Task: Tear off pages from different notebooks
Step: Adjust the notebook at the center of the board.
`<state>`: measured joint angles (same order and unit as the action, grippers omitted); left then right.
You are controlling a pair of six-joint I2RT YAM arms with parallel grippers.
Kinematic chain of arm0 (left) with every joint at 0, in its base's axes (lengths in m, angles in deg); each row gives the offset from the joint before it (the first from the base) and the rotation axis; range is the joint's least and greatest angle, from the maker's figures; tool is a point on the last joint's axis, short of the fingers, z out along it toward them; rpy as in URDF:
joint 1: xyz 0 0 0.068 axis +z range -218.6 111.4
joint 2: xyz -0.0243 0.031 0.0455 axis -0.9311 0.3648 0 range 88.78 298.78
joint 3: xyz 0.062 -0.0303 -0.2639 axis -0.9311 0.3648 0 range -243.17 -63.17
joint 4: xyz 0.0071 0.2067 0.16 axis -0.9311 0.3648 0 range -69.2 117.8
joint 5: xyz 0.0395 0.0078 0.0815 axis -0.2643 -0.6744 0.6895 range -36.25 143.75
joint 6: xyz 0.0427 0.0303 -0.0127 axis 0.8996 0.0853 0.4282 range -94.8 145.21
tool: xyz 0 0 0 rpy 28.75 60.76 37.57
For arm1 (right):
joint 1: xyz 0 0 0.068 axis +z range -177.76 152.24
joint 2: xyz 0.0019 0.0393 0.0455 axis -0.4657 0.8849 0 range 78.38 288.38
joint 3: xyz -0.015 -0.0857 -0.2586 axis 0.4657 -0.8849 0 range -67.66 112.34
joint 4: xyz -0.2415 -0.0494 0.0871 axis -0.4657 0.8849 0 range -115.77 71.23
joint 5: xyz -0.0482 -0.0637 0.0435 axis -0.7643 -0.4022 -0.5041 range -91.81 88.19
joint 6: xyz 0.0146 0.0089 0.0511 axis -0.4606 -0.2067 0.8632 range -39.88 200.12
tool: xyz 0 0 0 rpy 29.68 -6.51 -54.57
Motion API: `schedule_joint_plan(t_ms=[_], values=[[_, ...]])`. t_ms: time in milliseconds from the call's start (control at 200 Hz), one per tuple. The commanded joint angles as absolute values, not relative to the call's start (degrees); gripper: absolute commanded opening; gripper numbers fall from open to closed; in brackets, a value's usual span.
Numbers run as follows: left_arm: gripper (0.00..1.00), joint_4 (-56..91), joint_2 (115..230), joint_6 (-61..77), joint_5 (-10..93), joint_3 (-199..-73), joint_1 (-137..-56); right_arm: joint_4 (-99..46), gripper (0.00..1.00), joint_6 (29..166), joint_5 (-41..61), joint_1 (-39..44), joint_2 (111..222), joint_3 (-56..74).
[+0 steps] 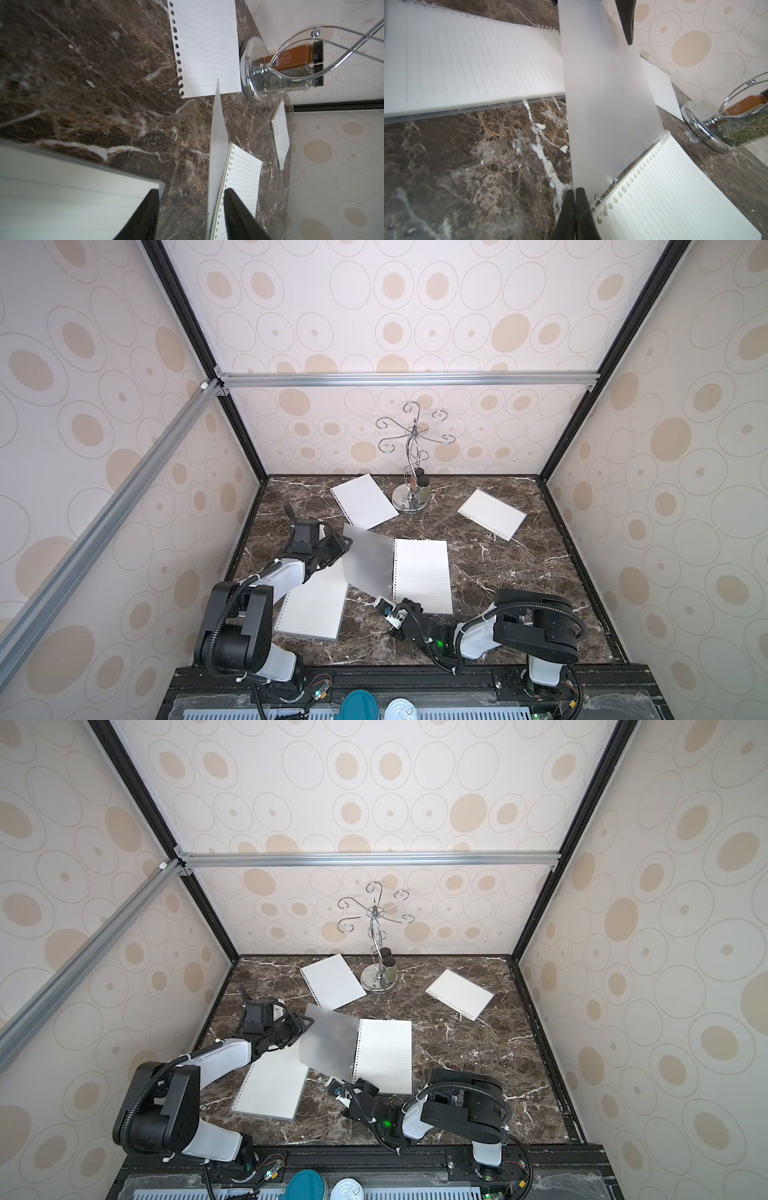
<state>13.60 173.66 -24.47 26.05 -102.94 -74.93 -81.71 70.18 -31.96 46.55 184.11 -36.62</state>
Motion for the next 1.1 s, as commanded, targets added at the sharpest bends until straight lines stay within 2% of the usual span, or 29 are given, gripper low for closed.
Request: schedule_joint_plan(t_ms=[0,75,140,185,275,305,400,485,560,630,795,980,1095], values=[[0.42,12.74,171.90,-23.49,24.02,-103.10,-74.91,-84.43,0.00,69.44,-31.42,47.31,184.56,-36.45],[0.29,13.92,170.74,-23.03,25.14,-103.57,-74.91,-84.39,0.00,69.44,-31.52,47.30,184.48,-36.46],[0.08,13.03,170.11,-23.13,24.62,-103.31,-74.91,-84.26,0.00,69.50,-31.10,47.39,184.29,-36.44],[0.00,11.35,169.92,-23.83,23.35,-102.76,-74.90,-84.09,0.06,69.69,-30.84,47.39,184.29,-36.41],[0.00,9.38,169.99,-24.78,21.98,-102.37,-74.85,-84.04,0.12,69.75,-30.14,47.35,184.37,-36.29],[0.00,9.28,169.91,-24.93,21.93,-102.37,-74.87,-84.12,0.17,69.88,-29.98,47.39,184.33,-36.31],[0.00,9.91,169.19,-24.80,22.63,-102.63,-74.85,-84.57,0.40,70.95,-29.07,47.44,182.40,-37.51],[0.00,12.86,168.04,-25.31,25.06,-103.88,-74.90,-84.36,0.65,72.30,-26.75,47.48,177.12,-39.82],[0.00,18.71,167.08,-27.02,26.09,-106.24,-74.89,-78.75,0.77,74.74,-24.04,47.48,169.35,-40.85],[0.00,22.88,166.32,-27.87,26.51,-108.46,-74.92,-70.89,0.82,78.39,-22.36,47.31,162.46,-40.79],[0.00,32.02,166.07,-22.99,33.21,-112.48,-75.03,-67.52,0.87,82.18,-21.52,46.85,153.78,-44.12],[0.00,24.41,159.49,-21.01,36.24,-106.07,-75.14,-57.90,0.92,86.99,-25.02,46.22,142.85,-44.44],[0.00,20.26,152.80,-21.80,36.68,-102.39,-75.25,-51.77,0.99,94.84,-23.23,40.60,137.01,-43.41]])
